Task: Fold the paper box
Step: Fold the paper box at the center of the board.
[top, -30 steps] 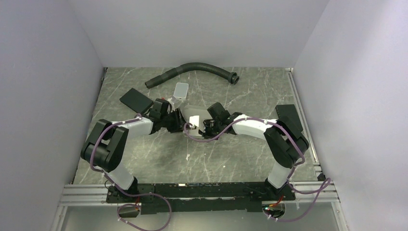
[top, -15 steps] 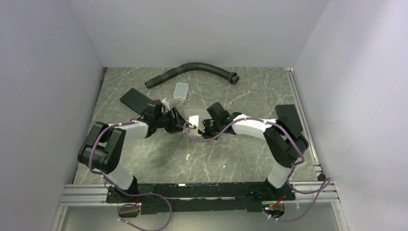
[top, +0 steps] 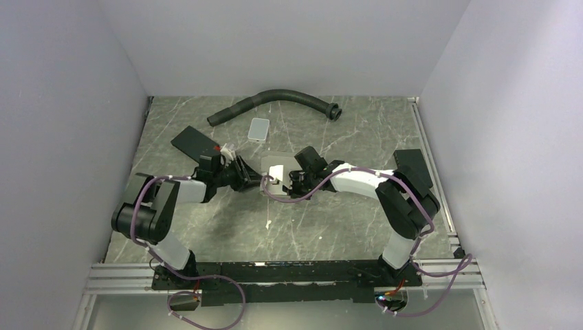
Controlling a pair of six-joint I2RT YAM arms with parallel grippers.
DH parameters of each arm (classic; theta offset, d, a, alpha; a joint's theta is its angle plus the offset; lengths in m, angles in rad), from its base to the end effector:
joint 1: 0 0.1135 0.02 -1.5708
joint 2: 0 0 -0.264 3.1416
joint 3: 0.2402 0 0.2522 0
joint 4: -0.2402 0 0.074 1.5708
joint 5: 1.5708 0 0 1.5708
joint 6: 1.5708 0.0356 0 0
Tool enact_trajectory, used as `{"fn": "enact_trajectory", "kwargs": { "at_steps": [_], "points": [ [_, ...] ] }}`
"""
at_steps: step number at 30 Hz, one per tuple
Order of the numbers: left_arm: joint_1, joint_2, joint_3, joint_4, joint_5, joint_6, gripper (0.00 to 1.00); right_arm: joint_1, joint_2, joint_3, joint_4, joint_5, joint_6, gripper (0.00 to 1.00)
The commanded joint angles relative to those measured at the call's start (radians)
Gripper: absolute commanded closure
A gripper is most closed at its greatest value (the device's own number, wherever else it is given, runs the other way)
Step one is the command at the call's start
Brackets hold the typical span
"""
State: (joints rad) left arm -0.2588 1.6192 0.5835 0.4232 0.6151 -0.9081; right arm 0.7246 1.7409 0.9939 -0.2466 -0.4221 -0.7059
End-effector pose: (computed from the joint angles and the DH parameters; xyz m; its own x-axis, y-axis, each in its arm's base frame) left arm 0.2786 -0.0950 0.1378 -0.8665 -0.4366 -0.2419 -0.0287 0.5274 -0.8491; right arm 0.2474 0.2385 0.1621 0.0233 -0.7697 -0.6380 -0.9946 0.0467 -0.0927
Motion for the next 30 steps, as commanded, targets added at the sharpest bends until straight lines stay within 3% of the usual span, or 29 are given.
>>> {"fn": "enact_trajectory", "kwargs": {
  "at_steps": [1,14,30],
  "points": [
    [0.027,0.034,-0.044,0.179,0.083,-0.076,0.57,0.007,0.012,0.032,-0.017,-0.002,0.009,1.00],
    [0.032,0.159,-0.064,0.418,0.189,-0.184,0.69,0.010,0.012,0.035,-0.019,0.000,0.011,1.00],
    [-0.006,0.132,0.008,0.171,0.147,-0.069,0.74,0.021,0.017,0.040,-0.022,0.003,0.013,1.00]
  ]
}}
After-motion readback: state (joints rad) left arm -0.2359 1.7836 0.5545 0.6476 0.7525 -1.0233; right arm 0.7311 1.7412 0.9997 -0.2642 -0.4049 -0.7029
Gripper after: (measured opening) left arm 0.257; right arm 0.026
